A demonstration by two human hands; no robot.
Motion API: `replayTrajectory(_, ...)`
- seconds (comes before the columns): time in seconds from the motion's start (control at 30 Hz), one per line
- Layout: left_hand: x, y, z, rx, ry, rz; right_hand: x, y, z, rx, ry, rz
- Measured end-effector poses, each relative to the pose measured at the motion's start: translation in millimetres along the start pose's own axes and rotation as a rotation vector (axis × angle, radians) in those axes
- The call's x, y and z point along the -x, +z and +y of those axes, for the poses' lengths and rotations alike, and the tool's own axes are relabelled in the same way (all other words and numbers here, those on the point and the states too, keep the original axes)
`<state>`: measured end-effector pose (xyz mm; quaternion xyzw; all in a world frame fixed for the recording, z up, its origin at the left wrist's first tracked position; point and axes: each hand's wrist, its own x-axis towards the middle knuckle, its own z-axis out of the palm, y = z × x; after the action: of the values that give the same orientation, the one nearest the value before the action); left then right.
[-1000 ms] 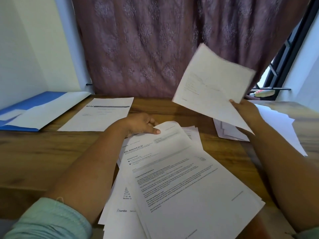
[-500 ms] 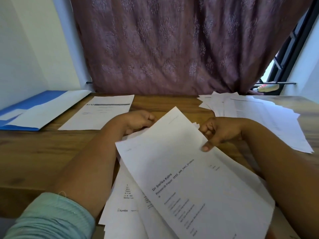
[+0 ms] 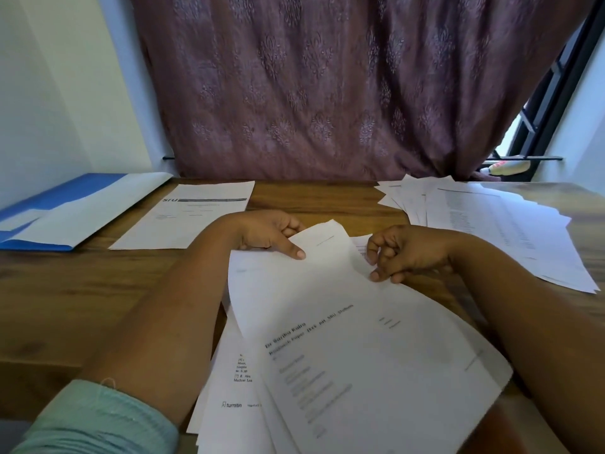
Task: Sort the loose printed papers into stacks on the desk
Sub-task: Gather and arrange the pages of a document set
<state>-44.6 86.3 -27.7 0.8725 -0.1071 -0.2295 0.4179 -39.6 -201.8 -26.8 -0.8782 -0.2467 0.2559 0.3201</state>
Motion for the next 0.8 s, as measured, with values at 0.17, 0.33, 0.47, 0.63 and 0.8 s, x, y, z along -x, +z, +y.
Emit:
replayTrajectory(0.17,5.0,-1.2,1.4,-0.005,0.027,-0.005,-1.2,2.8,2.9,-0.090,-0.021,0.011)
replayTrajectory(0.33,1.8,4.7,1.1,-0.064,0.048,0.068,-6.1,0.5,4.9,-0.164,-0.027,0.206)
replayTrajectory(0.47,4.4,5.2,1.6,-0.067,0.052,0.155,-20.5,-9.5,19.5,-0.222,-0.006,0.678)
replayTrajectory(0.63,5.8,6.4,0.2,-0.112,0.068,0.230,-34.6,-10.1,34.3,-0.231,0.106,0.694)
replayTrajectory(0.8,8.3,11.3,3.4,-0.101,0.058,0.218,-31.8,2.6,22.4,0.132,0.088,0.557)
